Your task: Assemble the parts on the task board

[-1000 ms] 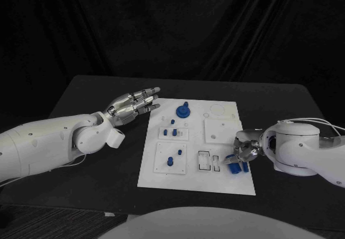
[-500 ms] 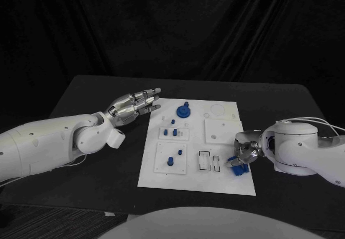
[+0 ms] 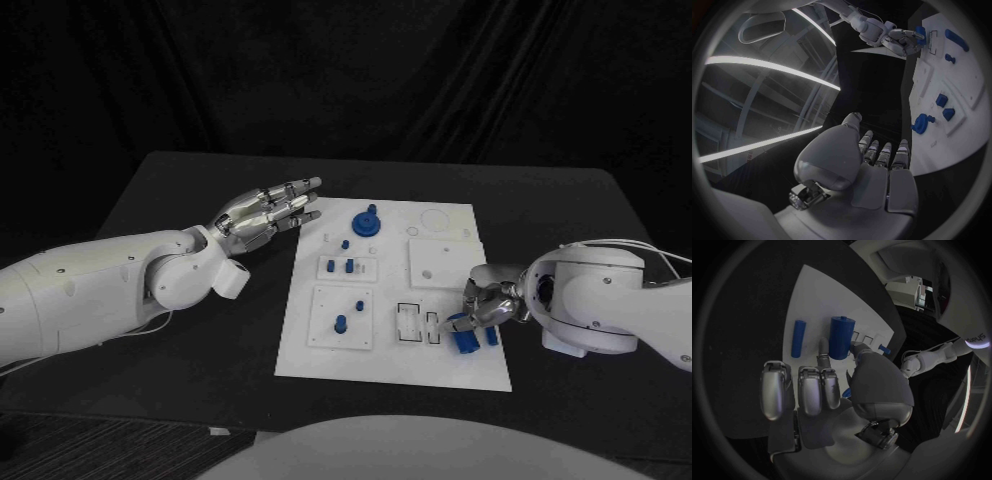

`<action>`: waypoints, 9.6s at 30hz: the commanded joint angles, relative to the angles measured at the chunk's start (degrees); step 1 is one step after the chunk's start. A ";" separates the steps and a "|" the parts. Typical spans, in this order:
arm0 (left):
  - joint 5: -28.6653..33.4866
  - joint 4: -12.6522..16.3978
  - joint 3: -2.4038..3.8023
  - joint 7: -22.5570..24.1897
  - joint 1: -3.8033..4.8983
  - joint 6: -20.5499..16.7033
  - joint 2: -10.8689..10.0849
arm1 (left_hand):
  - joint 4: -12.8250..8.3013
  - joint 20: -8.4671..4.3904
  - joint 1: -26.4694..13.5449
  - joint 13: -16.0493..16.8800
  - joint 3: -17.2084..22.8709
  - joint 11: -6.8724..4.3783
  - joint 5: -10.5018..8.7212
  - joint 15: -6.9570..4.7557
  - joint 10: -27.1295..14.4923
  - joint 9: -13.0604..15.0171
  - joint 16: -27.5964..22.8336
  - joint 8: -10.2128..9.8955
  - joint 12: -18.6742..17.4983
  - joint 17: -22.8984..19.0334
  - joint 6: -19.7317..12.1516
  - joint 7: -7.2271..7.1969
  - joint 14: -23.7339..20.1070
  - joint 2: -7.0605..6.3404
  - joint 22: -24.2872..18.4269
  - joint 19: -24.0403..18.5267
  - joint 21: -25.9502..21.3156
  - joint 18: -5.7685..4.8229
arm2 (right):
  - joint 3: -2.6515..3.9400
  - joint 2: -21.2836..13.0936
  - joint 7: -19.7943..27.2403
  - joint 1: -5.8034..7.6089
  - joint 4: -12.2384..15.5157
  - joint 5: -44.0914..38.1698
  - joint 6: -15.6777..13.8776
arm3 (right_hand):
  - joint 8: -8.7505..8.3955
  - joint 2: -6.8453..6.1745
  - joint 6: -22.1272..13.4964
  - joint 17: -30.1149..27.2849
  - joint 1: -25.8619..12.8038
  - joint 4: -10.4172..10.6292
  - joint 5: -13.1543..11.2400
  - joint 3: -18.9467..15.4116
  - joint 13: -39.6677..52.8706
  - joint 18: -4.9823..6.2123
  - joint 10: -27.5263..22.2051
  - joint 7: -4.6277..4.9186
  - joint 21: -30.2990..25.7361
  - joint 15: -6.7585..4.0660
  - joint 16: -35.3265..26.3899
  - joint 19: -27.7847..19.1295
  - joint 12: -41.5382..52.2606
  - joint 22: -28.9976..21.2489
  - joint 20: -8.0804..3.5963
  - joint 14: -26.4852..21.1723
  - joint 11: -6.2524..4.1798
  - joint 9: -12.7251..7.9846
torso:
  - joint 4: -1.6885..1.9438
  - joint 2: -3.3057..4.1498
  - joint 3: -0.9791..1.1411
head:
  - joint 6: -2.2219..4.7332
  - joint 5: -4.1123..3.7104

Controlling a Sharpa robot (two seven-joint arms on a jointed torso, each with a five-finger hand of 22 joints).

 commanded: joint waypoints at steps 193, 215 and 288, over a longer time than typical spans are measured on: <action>0.06 -0.77 0.04 -2.00 -0.54 2.17 0.60 | -1.43 0.69 1.19 0.13 1.65 1.51 0.93 0.69 0.36 0.25 0.30 1.18 0.28 0.14 1.98 1.58 0.03 0.12 0.01 0.14 0.34 0.61 | 0.02 -6.76 -0.69 0.92 -1.80 -2.96 0.57 | -9.87 12.40 6.50 5.41 7.62 -0.43 -19.38 -24.48 15.07 0.86 5.96 -0.03 -1.03 0.36 -2.80 3.07 0.15 12.78 0.22 4.23 0.61 -9.40 | -0.06 0.04 0.01 | 0.00 -0.57; 0.05 -0.68 0.04 -1.90 -0.63 2.32 0.48 | -1.48 0.69 1.17 0.13 1.70 1.52 0.93 0.67 0.37 0.24 0.30 1.19 0.28 0.13 2.00 1.58 0.03 0.10 -0.02 0.13 0.33 0.62 | 0.01 -4.18 -0.89 -1.43 -3.86 -3.84 1.70 | -12.92 11.81 5.78 4.23 8.73 -1.69 -20.22 -24.60 15.07 1.03 5.96 0.59 -1.77 0.75 -3.28 2.72 0.15 12.52 0.45 4.02 1.05 -12.02 | 0.04 0.05 -0.02 | 0.00 -1.12; 0.05 -0.89 0.04 -2.53 -0.77 2.79 0.88 | -1.74 0.69 1.10 0.21 2.04 1.94 1.00 0.41 0.64 0.18 0.29 1.12 0.34 0.12 1.78 1.75 0.00 0.10 -0.11 0.10 0.31 0.62 | 0.05 0.64 4.55 -1.84 -1.56 19.02 -10.44 | -18.04 6.55 6.07 3.58 2.92 -22.59 -4.87 9.37 15.07 1.19 5.96 2.51 -2.32 2.41 -3.19 2.47 0.15 12.34 2.09 3.93 2.71 -21.21 | 0.00 0.01 0.00 | 0.00 -1.42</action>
